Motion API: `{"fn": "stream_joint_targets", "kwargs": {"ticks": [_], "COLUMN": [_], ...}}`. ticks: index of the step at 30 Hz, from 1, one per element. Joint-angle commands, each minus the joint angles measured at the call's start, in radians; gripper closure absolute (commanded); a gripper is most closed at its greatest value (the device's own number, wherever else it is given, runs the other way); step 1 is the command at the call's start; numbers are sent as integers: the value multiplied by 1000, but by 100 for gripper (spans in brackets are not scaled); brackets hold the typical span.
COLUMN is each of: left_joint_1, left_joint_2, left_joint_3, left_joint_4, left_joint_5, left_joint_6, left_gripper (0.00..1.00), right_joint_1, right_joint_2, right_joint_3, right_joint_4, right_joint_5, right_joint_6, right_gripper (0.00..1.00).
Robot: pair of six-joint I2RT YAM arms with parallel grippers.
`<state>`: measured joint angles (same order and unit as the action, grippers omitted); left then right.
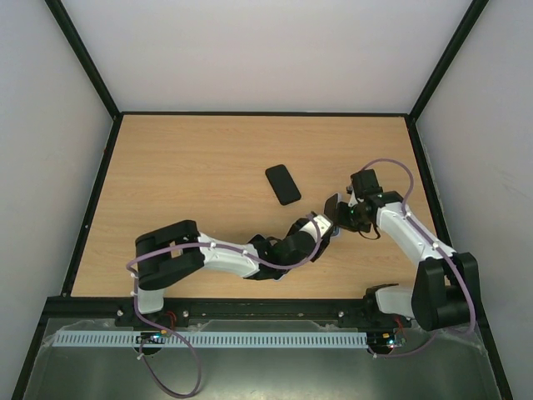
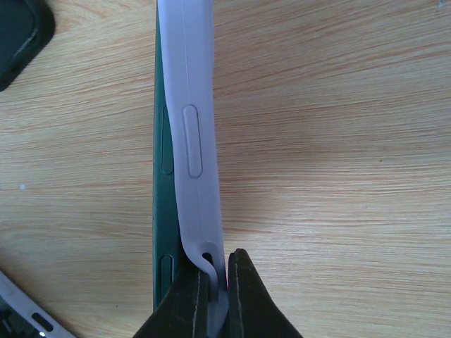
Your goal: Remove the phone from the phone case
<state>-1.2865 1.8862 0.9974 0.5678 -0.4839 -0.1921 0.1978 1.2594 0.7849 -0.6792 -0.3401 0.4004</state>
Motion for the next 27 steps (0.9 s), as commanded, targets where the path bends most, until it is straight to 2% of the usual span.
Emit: {"fn": "stream_joint_targets", "kwargs": {"ticks": [1, 7, 14, 27], "left_joint_1": [-16, -28, -59, -61], "left_joint_2": [30, 84, 137, 229], "left_joint_3": [17, 45, 98, 188], "left_joint_4": [40, 13, -45, -87], "left_joint_5": [-44, -45, -120, -263], "left_joint_6": [46, 101, 170, 237], "left_gripper": [41, 43, 43, 46], "right_joint_1": [-2, -2, -2, -2], "right_joint_2": [17, 34, -70, -76], "right_joint_3": [-13, -46, -157, -165], "right_joint_4": [52, 118, 272, 273], "right_joint_5": [24, -38, -70, -127], "right_joint_6": [-19, -80, -77, -92], "right_gripper": [98, 98, 98, 98]}}
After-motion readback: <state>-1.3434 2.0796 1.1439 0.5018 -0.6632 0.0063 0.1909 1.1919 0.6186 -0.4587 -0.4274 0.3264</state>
